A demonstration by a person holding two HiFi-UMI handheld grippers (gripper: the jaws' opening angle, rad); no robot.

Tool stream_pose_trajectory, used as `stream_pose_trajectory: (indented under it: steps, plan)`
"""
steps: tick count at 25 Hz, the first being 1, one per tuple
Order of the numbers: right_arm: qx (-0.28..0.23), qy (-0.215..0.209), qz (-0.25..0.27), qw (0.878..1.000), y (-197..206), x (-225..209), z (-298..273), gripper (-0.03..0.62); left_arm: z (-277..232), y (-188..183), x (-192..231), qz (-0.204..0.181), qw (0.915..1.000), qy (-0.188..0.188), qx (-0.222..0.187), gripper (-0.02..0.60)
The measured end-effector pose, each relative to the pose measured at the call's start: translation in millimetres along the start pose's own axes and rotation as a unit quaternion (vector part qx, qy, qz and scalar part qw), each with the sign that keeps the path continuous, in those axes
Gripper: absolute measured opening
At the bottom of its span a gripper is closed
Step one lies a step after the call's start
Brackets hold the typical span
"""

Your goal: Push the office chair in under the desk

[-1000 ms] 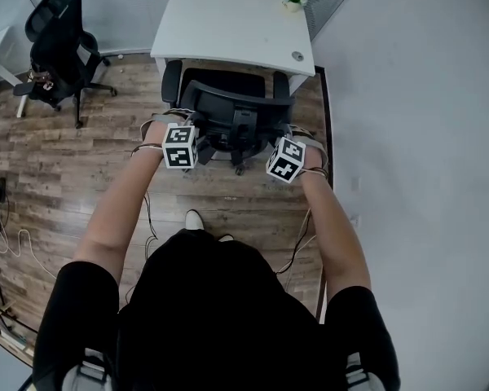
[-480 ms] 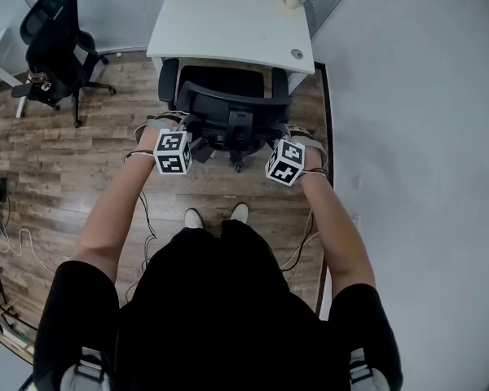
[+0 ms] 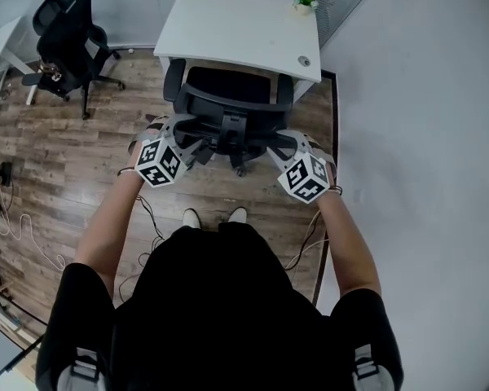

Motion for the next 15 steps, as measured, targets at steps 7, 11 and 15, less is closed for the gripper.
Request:
stream_pose_trajectory:
  steps: [7,11,15]
  plan:
    - [-0.211,0.086,-0.168,0.959,-49.5,-21.3,53.2,0.129,40.7,-53.8,-5.4,0.256,0.952,0.005,-0.168,0.179]
    - [-0.285,0.118,-0.206,0.929,-79.1,-28.7,76.1,0.114,59.9,-83.3,-8.7,0.295,0.9257,-0.008,-0.237,0.147]
    - [-0.32,0.151,-0.212,0.911,-98.3,-38.6,91.9,0.079,74.8,-105.4,-8.9,0.299,0.9133,-0.024,-0.276,0.107]
Point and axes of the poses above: the fingertips, and each gripper's own axes: z backward along the fingers, x to its left, y out of its underside, the point moved 2 cm from there along z, backward along the fingers, and after that the axes turned 13 degrees about z, right-handed, at the moved point
